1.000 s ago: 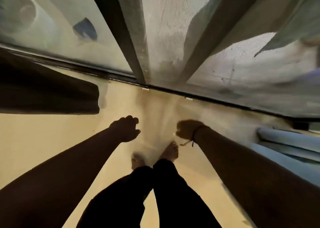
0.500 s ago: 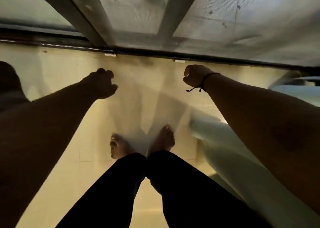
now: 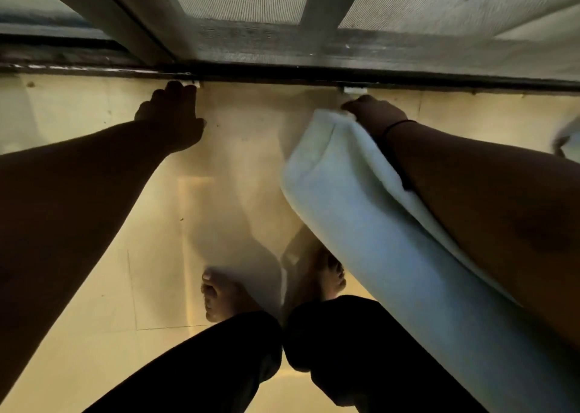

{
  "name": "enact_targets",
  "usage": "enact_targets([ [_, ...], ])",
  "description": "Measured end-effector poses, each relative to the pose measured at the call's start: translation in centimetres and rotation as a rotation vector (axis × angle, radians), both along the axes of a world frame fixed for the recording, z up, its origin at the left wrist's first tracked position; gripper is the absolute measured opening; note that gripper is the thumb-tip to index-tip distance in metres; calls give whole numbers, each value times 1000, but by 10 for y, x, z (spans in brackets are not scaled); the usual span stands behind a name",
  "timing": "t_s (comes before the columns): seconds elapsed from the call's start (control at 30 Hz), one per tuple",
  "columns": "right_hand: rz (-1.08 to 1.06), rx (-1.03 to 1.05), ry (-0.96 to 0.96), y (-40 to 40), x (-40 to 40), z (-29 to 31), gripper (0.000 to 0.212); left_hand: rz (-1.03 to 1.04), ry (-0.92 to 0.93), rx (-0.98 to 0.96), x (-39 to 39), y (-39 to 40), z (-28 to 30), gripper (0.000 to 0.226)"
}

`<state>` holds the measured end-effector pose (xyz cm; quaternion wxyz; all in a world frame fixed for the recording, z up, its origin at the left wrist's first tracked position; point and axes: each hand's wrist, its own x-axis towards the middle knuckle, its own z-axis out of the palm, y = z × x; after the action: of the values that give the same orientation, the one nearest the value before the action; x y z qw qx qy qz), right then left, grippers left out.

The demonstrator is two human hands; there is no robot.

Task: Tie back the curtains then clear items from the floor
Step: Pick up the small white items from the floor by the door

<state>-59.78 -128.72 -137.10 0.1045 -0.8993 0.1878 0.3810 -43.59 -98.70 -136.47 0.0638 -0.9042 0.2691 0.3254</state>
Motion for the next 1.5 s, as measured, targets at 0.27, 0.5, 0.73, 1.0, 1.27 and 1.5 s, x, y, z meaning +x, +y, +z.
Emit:
enact_targets([
  [0.27, -38, -148, -315, 7, -2, -18, 49, -41, 31, -32, 11, 2, -19, 77],
  [0.5, -168, -128, -316, 23, 3, -27, 43, 4, 31, -3, 6, 0, -30, 74],
  [0.73, -76, -116, -182, 41, -5, -16, 26, 80, -35, -12, -29, 1, -31, 37],
  [1.0, 42, -102, -3, 42, -36, -16, 27, 197, 193, -83, -128, 50, -26, 31],
  [1.27, -278, 318, -116, 99, -49, 81, 36, 322, 395, -59, -199, 68, 78, 23],
  [1.5, -151, 437, -10, 155, -82, 241, 43, 422, 357, -116, -212, 59, 239, 20],
])
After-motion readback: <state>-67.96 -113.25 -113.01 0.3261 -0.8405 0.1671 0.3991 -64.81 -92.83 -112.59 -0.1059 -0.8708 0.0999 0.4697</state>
